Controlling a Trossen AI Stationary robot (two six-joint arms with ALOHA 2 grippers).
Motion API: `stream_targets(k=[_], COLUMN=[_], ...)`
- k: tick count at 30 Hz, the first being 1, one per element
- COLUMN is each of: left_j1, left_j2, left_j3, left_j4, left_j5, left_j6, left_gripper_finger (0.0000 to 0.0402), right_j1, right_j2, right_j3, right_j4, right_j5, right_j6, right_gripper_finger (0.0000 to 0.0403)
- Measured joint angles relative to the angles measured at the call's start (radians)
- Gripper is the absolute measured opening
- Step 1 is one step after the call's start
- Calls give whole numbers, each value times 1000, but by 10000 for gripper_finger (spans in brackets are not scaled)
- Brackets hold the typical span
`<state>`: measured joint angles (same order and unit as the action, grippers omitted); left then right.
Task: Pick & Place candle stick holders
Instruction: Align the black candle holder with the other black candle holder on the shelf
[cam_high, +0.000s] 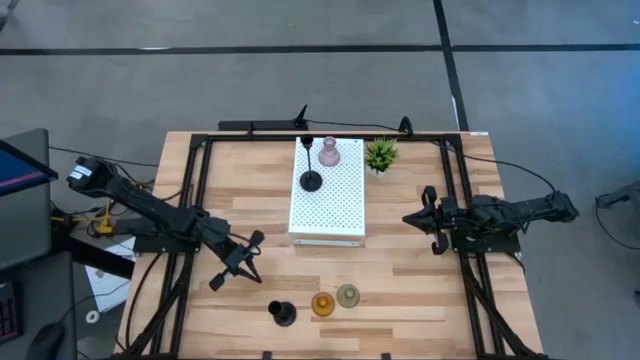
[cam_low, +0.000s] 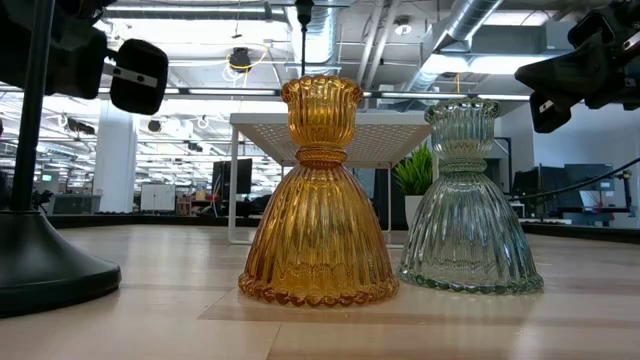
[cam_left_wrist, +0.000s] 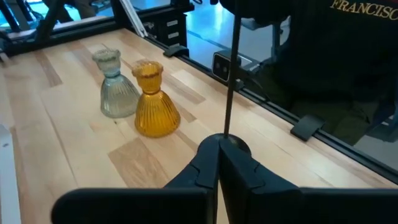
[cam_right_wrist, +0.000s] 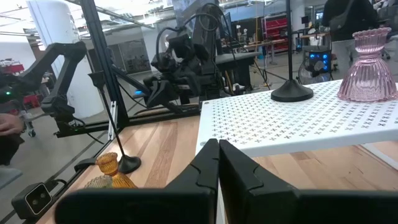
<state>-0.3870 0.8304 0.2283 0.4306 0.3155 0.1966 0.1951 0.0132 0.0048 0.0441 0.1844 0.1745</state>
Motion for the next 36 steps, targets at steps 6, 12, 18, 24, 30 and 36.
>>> stream_targets(k=[6,12,18,24,30,36], left_j1=[0,0,0,0,-16,-59], left_j2=[24,73,181,333,465,588], left_j3=[0,0,0,0,0,31], left_j4=[48,160,258,381,541,633], left_j5=[0,53,52,52,52,53], left_j6=[-2,-2,-3,-74,-82,-82], left_gripper_finger=[35,74,113,155,189,213], right_j1=[0,0,0,0,0,0], right_j2=[0,0,0,0,0,0], right_j3=[0,0,0,0,0,0], right_j4=[0,0,0,0,0,0], right_j5=[0,0,0,0,0,0], right_j6=[0,0,0,0,1,1], right_gripper_finger=[0,0,0,0,0,0])
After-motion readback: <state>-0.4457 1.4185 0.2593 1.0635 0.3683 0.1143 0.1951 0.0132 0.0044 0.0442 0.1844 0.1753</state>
